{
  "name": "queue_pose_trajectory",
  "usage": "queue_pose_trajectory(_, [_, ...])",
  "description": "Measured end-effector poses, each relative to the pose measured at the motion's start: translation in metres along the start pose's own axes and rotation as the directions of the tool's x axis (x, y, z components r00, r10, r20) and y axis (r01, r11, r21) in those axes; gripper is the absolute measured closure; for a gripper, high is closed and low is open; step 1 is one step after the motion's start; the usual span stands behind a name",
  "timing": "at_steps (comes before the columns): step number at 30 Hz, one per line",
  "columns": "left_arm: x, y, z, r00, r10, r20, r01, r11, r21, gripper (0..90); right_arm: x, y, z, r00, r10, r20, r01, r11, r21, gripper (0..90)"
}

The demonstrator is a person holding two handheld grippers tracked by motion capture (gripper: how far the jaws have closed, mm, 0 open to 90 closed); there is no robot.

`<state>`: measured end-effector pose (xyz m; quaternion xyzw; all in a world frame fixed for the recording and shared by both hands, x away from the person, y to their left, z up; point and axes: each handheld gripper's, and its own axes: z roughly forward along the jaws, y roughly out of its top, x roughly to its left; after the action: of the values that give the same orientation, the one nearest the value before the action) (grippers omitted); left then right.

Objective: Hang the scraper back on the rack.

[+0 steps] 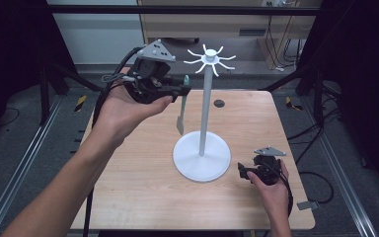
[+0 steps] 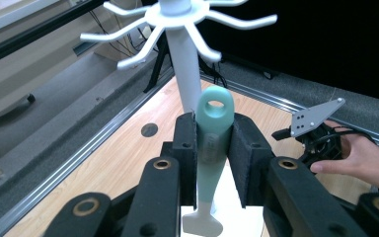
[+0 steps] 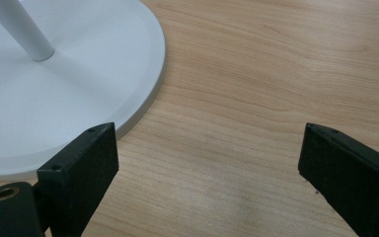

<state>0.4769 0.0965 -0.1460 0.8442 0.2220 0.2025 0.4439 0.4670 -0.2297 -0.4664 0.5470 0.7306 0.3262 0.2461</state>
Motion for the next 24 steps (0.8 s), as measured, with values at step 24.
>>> queue_pose_trajectory(24, [-0.002,0.016,0.008,1.0000,-0.006,-0.002,0.006,1.0000,0.004,74.2,0.000,0.000,-0.001,1.0000,0.000,-0.007,-0.001,1.000,-0.004,8.9])
